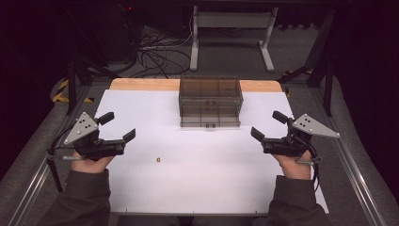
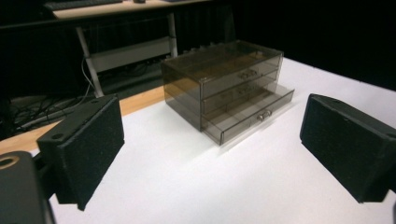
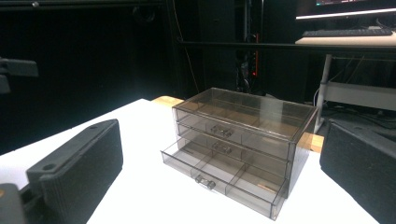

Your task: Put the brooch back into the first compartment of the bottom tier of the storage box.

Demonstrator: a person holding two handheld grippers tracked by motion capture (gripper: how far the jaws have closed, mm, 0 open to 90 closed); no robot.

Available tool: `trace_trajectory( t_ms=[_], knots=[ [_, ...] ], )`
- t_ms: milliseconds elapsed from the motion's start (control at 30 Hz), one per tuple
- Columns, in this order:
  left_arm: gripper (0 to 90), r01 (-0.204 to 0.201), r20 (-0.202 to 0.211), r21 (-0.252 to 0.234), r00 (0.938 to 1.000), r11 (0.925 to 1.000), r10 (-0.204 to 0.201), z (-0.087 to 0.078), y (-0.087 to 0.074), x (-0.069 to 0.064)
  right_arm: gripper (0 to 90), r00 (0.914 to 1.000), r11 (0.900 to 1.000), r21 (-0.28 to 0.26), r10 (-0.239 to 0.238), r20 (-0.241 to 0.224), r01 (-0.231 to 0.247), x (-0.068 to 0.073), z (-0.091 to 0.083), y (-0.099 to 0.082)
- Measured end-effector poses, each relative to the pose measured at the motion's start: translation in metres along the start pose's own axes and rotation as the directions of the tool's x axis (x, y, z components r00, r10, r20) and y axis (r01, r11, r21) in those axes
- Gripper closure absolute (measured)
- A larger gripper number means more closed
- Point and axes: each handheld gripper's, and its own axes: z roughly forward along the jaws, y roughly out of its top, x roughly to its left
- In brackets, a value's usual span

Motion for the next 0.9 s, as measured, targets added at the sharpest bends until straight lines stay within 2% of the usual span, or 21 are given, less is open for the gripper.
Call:
trace_trajectory(
  t_ms=[33,233,567,900],
  knots=[
    [11.9,-0.007,0.007,0.011,1.0000,0.9999,0.006,0.002,-0.001,0.001,0.2,1.0000,1.0000,-0.001,-0.004,0.001,0.004,0.000,-0.001,0.001],
    [16.9,-0.027,0.025,0.079,0.9994,0.9965,0.025,0.016,-0.011,0.000,0.3,1.0000,1.0000,0.002,-0.006,0.005,0.006,0.001,-0.001,0.001],
    [25.8,-0.038,0.043,0.128,0.9985,0.9911,0.032,0.031,-0.022,-0.005,0.3,1.0000,0.9999,0.012,-0.009,0.003,0.009,0.003,-0.001,0.002],
    [30.3,-0.041,0.066,0.174,0.9974,0.9838,0.030,0.043,-0.031,-0.008,0.3,0.9999,0.9997,0.021,-0.012,0.002,0.012,0.005,0.000,0.003]
  ],
)
